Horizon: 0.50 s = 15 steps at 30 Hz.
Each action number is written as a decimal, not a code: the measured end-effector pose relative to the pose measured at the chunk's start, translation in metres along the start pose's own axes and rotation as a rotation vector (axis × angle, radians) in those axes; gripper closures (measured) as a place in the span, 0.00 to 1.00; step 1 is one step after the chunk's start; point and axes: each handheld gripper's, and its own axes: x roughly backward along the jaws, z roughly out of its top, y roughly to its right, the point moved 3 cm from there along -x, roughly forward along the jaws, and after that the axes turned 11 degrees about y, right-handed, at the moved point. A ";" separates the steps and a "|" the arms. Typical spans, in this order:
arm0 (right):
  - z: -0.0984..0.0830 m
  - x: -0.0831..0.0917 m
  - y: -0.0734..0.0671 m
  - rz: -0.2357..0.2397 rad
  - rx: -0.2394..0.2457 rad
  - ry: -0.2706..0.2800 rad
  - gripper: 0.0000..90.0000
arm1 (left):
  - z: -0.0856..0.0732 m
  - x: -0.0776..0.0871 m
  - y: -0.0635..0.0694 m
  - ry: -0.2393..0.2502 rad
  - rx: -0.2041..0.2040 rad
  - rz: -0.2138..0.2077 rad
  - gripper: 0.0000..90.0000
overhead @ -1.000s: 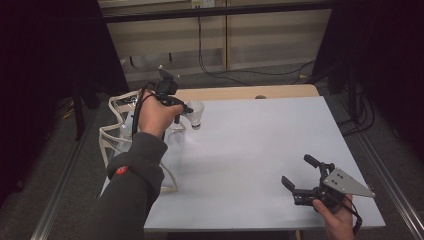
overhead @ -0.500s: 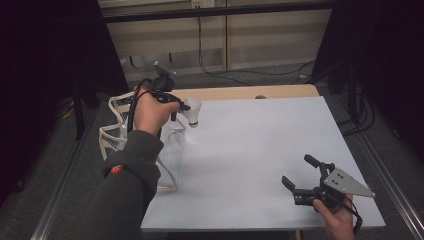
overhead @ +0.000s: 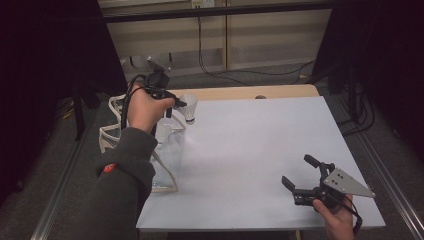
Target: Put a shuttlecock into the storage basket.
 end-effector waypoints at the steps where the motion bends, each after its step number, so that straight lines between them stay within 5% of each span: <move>1: 0.000 0.000 0.000 0.000 -0.002 -0.001 0.02 | 0.000 0.001 0.000 0.002 0.002 0.001 1.00; 15: 0.000 0.000 0.000 -0.002 -0.002 0.001 0.02 | 0.004 0.013 -0.005 0.006 0.004 0.007 1.00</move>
